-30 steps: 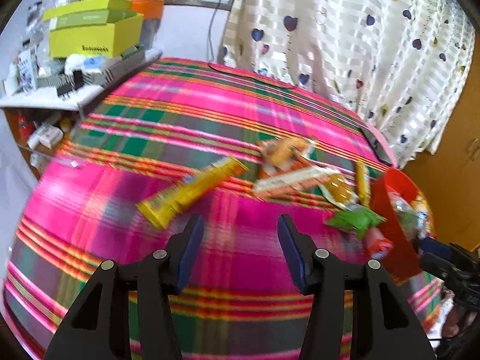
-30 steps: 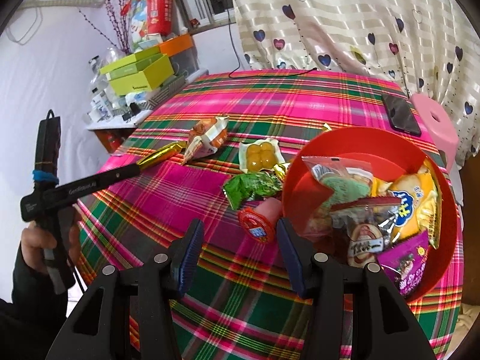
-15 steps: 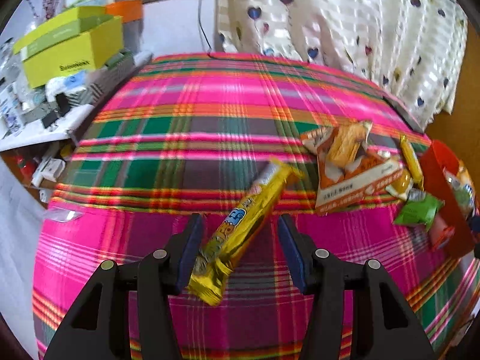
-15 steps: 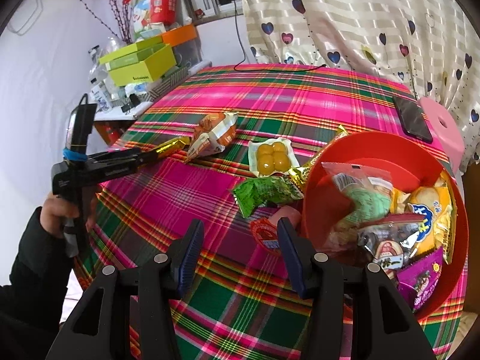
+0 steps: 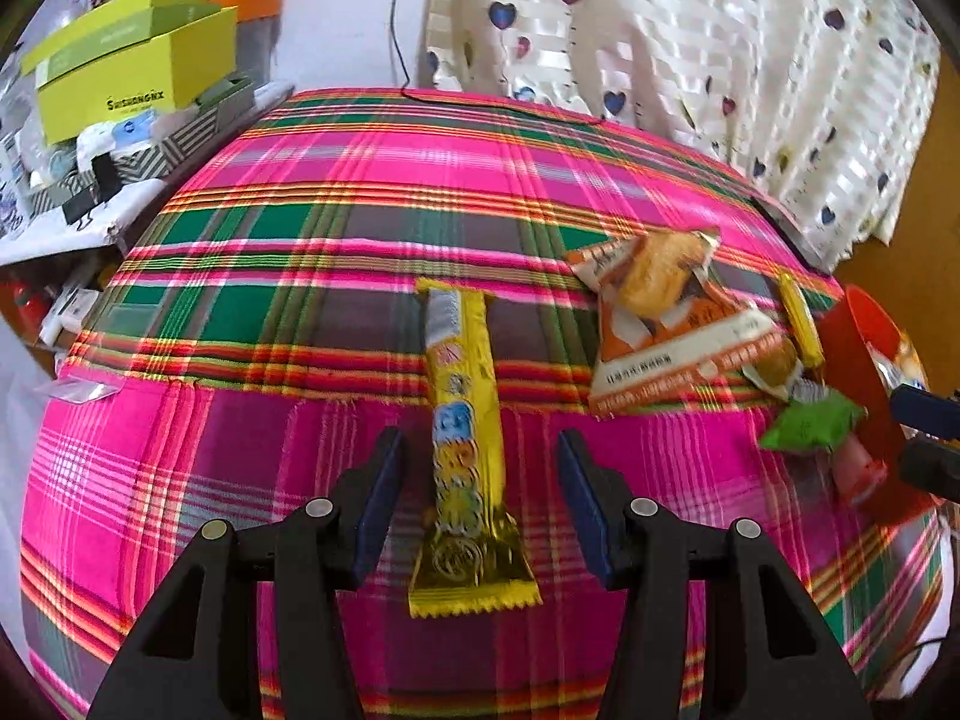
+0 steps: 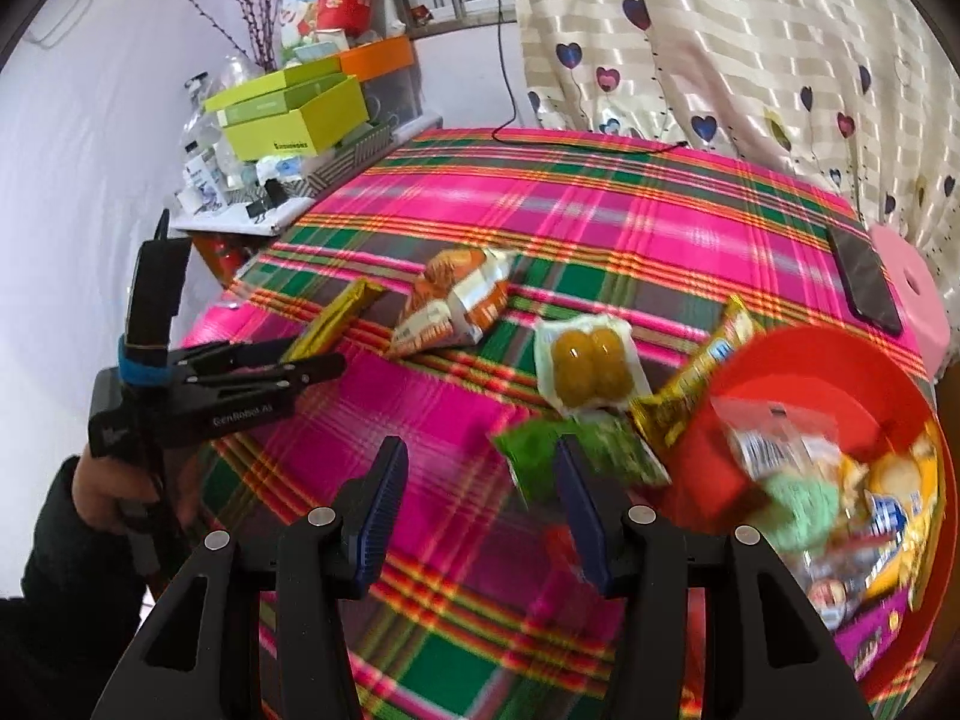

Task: Organize snacks
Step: 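Reach the left tool to the yellow wafer bar and grasp it, then grasp the orange-and-white bread packet with the right tool while the left holds the bar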

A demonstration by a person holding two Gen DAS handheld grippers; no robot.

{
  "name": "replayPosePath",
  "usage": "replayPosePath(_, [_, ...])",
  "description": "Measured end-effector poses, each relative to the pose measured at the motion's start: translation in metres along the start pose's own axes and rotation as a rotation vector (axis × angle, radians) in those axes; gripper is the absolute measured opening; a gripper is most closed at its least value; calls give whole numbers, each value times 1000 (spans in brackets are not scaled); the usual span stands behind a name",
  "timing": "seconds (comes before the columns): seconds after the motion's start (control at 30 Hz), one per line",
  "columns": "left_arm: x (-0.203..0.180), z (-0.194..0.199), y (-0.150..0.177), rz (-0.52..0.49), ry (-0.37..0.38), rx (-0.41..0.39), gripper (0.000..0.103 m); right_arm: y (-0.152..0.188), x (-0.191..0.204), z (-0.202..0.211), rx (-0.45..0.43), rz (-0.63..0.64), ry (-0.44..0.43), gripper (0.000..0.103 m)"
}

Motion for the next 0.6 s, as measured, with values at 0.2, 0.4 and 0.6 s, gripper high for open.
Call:
replayPosePath(0.2, [1, -2, -1, 9, -33, -24, 51, -30, 4, -23, -12, 9, -5, 50])
replayPosePath(0.4, [6, -3, -2, 35, -37, -24, 44, -55, 2, -55, 6, -4, -1, 54])
replayPosePath(0.6, [4, -4, -2, 21, -54, -24, 44, -69, -3, -88, 37, -25, 31, 57])
Point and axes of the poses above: each gripper's, at about its wrist camera, not at the fingertips, and z roughly against the way its jaws point, x to its left, y to its underside, the point moved 5 cm from there along -z, roughly the way its jaws point, and after that the axes turned 11 degrees about -y, right-handed, at the moved point
